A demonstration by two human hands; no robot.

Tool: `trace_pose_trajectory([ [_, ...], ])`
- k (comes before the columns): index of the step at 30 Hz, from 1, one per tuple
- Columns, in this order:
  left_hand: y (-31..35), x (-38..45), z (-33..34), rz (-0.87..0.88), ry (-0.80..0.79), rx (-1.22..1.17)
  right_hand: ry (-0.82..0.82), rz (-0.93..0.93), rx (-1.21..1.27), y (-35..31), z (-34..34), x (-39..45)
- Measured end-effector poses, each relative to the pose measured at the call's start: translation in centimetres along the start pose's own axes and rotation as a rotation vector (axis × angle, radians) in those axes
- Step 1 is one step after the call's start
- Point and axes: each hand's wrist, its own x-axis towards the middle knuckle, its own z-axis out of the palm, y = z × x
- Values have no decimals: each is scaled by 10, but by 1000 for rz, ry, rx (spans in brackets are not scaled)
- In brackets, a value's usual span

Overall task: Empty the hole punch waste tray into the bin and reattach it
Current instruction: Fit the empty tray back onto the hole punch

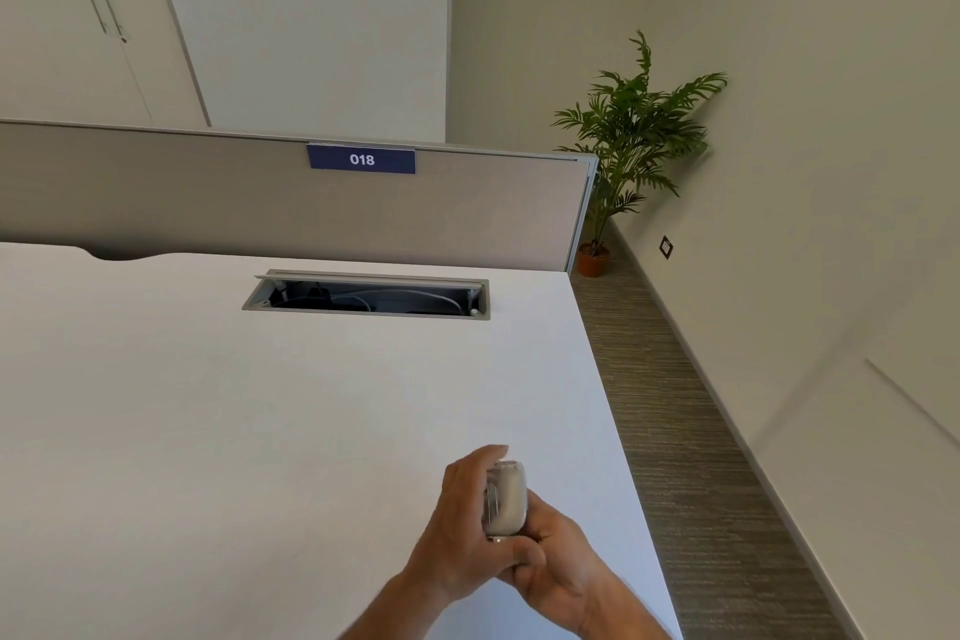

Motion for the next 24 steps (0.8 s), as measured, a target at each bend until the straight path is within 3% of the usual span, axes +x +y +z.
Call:
trace_pose_trajectory([
  [5,11,8,0,-392,241,-436,-3,-30,32,-2,4,-2],
  [7,11,11,-2,-458,235,-454,26,-18,31,0,3,-1],
  [11,16,11,-7,-489,213,-458,62,-17,-11,1,2,-3],
  [16,14,14,-10,-454,189,-277,64,-26,-131,-1,3,-8],
  [24,15,14,-18,-467,151,-345,109,-55,-579,-15,3,-19],
])
